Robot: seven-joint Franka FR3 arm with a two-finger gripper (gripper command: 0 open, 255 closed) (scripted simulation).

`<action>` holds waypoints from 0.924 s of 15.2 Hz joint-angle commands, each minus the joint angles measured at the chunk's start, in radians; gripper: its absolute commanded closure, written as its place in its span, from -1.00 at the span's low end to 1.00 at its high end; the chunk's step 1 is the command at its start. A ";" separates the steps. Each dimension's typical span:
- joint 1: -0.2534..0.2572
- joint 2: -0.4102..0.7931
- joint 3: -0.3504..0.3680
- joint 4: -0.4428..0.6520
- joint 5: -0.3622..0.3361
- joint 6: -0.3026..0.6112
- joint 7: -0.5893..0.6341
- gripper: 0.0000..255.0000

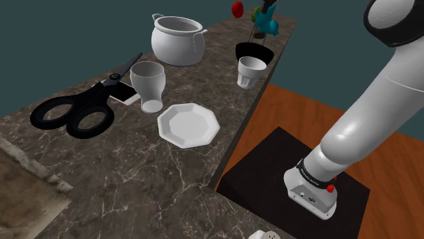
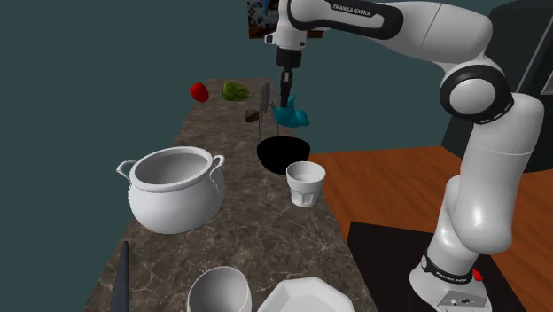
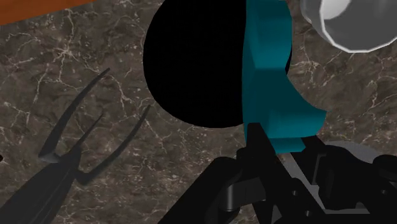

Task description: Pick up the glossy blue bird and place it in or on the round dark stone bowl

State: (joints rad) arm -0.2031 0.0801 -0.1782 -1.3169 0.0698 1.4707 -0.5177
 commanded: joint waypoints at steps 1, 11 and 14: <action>-0.033 0.036 -0.026 0.047 0.014 -0.016 -0.056 1.00; -0.024 -0.029 -0.020 -0.177 -0.001 0.145 -0.056 1.00; -0.022 -0.041 -0.019 -0.233 -0.004 0.189 -0.056 1.00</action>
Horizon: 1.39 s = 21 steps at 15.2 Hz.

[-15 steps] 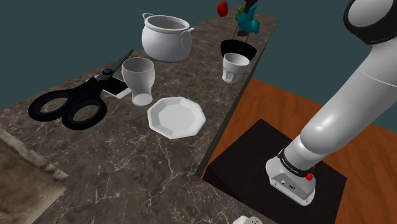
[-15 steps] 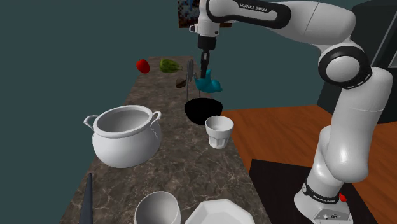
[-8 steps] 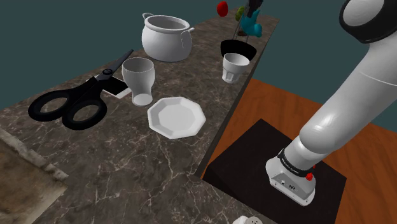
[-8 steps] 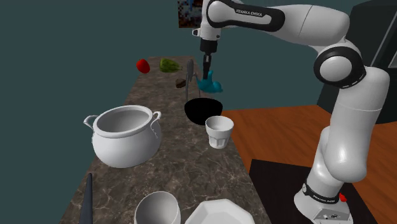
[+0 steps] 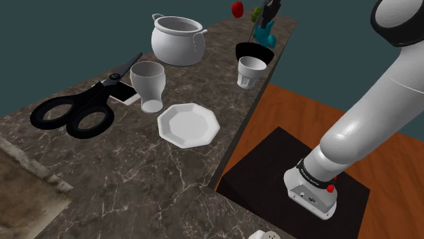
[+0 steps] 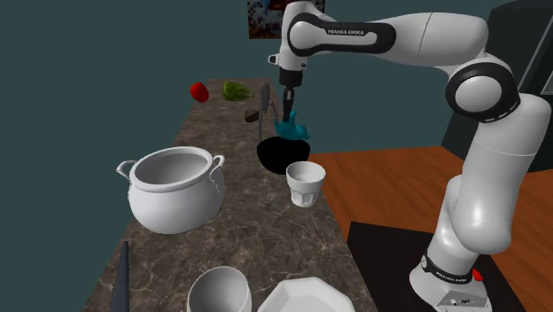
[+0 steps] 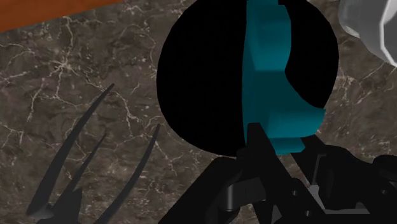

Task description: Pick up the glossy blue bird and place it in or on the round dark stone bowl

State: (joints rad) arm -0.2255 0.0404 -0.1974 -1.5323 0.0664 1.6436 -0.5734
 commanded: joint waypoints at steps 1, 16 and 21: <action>0.001 -0.005 0.001 -0.036 -0.001 0.031 -0.001 1.00; 0.002 -0.019 0.002 -0.127 -0.003 0.109 -0.003 -1.00; 0.001 -0.017 0.001 -0.092 -0.003 0.076 -0.003 -1.00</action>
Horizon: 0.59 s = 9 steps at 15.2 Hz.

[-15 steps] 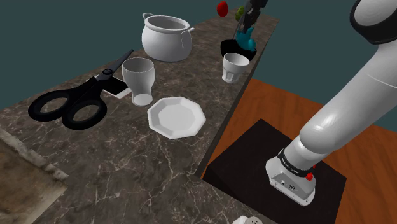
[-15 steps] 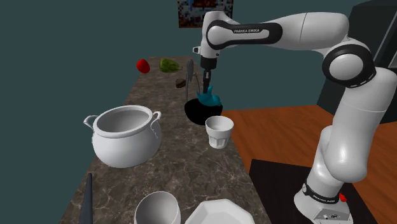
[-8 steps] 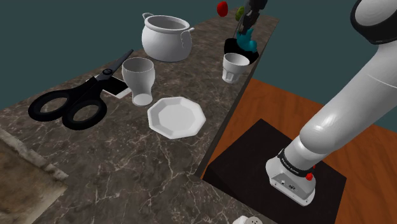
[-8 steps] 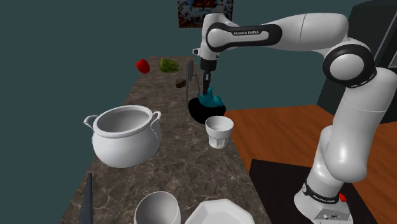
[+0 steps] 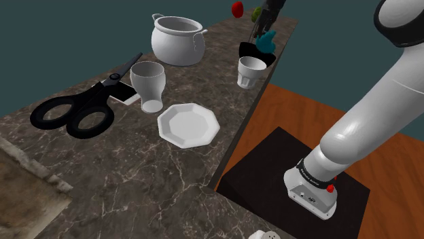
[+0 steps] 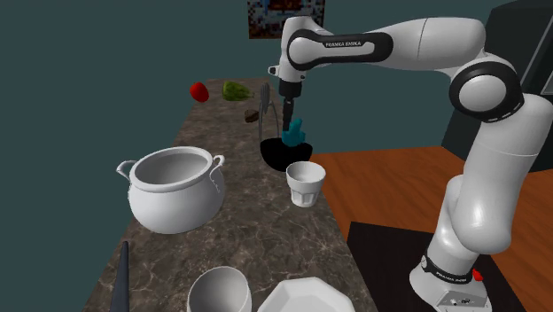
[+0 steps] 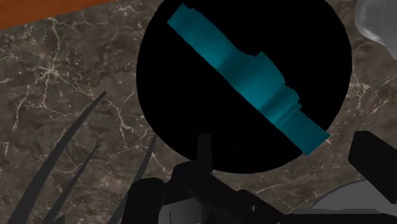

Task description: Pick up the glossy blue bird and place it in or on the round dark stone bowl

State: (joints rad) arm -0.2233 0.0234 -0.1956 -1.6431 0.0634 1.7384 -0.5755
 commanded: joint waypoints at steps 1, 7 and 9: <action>-0.002 0.003 -0.002 0.057 0.001 -0.054 -0.001 -1.00; -0.005 0.014 -0.004 0.131 0.003 -0.118 -0.002 -1.00; -0.005 0.014 -0.004 0.131 0.003 -0.118 -0.002 -1.00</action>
State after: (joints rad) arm -0.2281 0.0373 -0.1998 -1.5127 0.0661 1.6213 -0.5770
